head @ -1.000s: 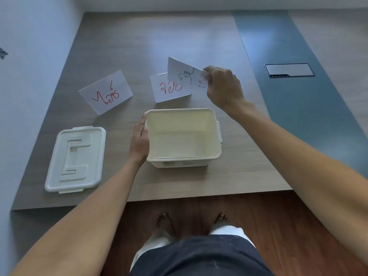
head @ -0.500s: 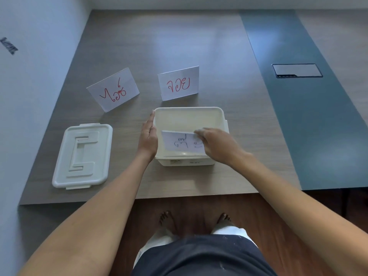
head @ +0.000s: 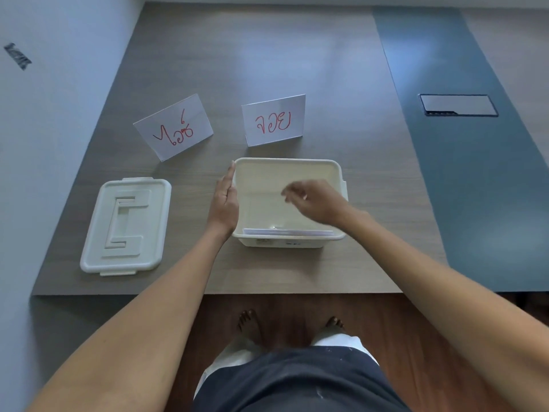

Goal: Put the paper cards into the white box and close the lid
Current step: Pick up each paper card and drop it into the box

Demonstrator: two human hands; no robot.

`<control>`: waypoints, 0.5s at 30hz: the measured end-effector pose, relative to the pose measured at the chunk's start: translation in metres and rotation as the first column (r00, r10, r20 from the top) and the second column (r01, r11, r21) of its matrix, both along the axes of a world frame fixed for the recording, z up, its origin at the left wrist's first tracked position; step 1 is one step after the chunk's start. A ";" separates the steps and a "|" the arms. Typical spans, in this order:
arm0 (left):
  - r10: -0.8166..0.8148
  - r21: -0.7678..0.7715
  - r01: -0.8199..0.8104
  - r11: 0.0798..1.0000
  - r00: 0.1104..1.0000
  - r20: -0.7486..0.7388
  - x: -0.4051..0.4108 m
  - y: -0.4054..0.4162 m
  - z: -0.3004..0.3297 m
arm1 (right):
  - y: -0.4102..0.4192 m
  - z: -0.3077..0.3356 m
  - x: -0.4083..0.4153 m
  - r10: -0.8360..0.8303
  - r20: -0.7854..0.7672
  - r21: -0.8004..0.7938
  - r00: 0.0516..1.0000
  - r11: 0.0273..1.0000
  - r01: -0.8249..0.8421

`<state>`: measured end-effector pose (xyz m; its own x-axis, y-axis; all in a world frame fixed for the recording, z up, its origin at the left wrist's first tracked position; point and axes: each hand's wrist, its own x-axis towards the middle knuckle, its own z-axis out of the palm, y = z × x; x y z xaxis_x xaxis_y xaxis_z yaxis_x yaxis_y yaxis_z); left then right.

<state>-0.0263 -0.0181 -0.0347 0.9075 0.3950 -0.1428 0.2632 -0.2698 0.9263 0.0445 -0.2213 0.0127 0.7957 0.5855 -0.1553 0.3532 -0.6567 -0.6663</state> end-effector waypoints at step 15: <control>-0.007 0.073 0.009 0.997 1.000 -0.030 0.001 0.002 -0.003 | 0.101 -0.003 0.200 0.012 0.316 -0.296 0.949 0.951 0.087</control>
<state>-0.0252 -0.0161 -0.0379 0.9064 0.3984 -0.1404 0.2876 -0.3384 0.8960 0.2449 -0.1208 0.0100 0.8529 0.5184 -0.0620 0.4806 -0.8260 -0.2945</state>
